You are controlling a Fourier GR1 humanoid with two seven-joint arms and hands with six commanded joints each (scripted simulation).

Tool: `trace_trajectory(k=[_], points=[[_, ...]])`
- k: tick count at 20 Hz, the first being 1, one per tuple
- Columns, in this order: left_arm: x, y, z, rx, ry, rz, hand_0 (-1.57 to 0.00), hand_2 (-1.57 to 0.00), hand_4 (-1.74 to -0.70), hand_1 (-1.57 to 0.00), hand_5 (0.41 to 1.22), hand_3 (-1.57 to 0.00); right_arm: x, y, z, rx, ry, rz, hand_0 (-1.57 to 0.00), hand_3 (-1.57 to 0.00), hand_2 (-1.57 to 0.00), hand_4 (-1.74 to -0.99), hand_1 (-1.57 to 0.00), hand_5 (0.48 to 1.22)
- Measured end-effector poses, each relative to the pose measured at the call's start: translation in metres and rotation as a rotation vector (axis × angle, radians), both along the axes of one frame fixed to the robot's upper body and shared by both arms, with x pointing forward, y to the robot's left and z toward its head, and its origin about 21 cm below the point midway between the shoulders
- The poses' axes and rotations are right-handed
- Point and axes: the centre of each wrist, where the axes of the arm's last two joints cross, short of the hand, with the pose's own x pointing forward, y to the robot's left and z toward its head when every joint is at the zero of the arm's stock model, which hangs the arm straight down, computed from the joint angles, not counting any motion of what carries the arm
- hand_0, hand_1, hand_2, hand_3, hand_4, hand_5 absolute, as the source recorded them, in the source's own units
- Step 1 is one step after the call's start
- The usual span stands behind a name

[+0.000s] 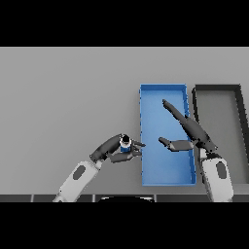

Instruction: Pick up the blue pipe and place it into the blue bin.

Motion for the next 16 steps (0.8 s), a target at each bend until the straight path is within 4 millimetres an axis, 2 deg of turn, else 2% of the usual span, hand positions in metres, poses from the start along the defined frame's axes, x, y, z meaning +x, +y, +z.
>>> trace_trajectory(k=[5,7,11,13,14,16], points=[[-0.001,0.001,0.000,0.011,-0.007,-0.003,-1.57,-1.57,-1.47,-1.57,1.221,-1.57,-0.009,0.025,0.035,-0.114,-0.050,0.212,0.00,0.00,0.00,-1.246,0.00,0.526],[0.000,0.000,-0.001,0.020,-0.018,-0.005,-1.57,-1.57,-1.47,-1.57,1.221,-1.57,-0.009,0.036,0.043,-0.143,-0.047,0.262,0.00,0.00,0.00,-1.249,0.00,0.524],[-0.003,0.002,0.002,0.010,-0.019,-0.007,-1.57,-1.57,-1.47,-1.57,1.221,-1.57,-0.008,0.055,0.043,-0.172,0.022,0.348,0.00,0.00,0.00,-1.227,0.00,0.528],[-0.003,-0.005,0.002,0.004,-0.008,-0.013,-1.57,-1.57,-1.47,-1.57,1.221,-1.57,-0.002,0.065,0.047,-0.198,0.021,0.393,0.00,0.00,0.00,-1.214,0.00,0.520],[0.002,-0.002,0.006,0.008,-0.010,-0.007,-1.57,-1.57,-1.47,-1.57,1.221,-1.57,-0.001,0.076,0.048,-0.209,0.027,0.416,0.00,0.00,0.00,-1.209,0.00,0.517],[0.002,-0.002,0.005,0.007,-0.008,-0.027,-1.57,-1.57,-1.48,-1.57,1.221,-1.57,0.006,0.086,0.050,-0.234,0.031,0.448,0.00,0.00,0.00,-1.195,0.00,0.513]])
